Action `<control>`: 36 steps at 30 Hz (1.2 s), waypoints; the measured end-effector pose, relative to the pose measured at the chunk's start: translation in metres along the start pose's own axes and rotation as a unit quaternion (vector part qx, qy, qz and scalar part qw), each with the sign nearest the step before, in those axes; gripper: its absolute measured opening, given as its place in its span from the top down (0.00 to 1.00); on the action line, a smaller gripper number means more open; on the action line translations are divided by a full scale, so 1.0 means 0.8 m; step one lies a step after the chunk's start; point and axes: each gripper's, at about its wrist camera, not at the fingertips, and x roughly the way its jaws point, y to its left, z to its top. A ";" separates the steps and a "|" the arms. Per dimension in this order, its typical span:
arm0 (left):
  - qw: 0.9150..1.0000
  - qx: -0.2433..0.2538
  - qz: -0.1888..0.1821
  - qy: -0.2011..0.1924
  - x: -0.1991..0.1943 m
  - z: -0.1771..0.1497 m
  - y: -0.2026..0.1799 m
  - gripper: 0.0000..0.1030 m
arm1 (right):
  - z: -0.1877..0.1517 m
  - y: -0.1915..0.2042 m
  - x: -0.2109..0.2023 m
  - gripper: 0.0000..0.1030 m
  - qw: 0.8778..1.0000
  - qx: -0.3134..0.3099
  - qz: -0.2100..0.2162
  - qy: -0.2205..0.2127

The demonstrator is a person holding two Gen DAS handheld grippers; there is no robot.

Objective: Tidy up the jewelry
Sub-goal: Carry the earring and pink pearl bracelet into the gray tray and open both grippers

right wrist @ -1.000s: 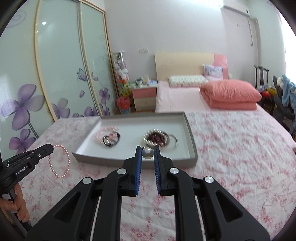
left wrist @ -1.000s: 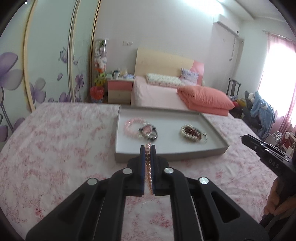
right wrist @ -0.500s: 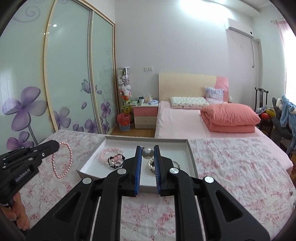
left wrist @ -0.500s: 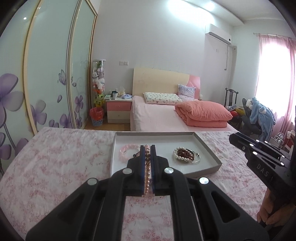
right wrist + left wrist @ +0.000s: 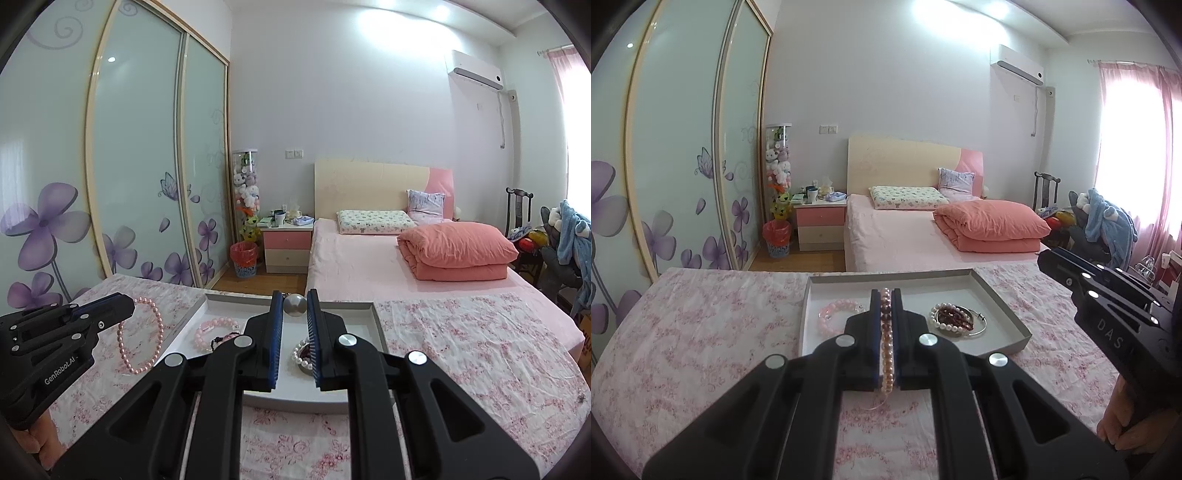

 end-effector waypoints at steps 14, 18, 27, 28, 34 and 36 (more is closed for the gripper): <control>1.000 -0.013 0.006 0.011 0.066 0.012 0.006 0.94 | 0.000 -0.029 0.066 0.86 0.999 0.039 0.002 0.028; 1.000 -0.019 0.006 0.021 0.098 0.015 0.008 0.94 | -0.008 -0.041 0.106 0.86 0.996 0.060 0.012 0.062; 0.998 -0.022 0.002 0.059 0.160 0.000 0.009 0.94 | -0.031 -0.035 0.160 0.86 0.993 0.052 0.012 0.104; 0.998 -0.020 0.002 0.060 0.164 -0.002 0.009 0.94 | -0.033 -0.034 0.163 0.86 0.993 0.051 0.013 0.107; 0.997 -0.018 0.001 0.068 0.177 -0.009 0.010 0.93 | -0.039 -0.034 0.173 0.86 0.991 0.056 0.013 0.120; 0.997 -0.021 -0.001 0.070 0.179 -0.010 0.010 0.93 | -0.039 -0.035 0.173 0.85 0.991 0.060 0.012 0.121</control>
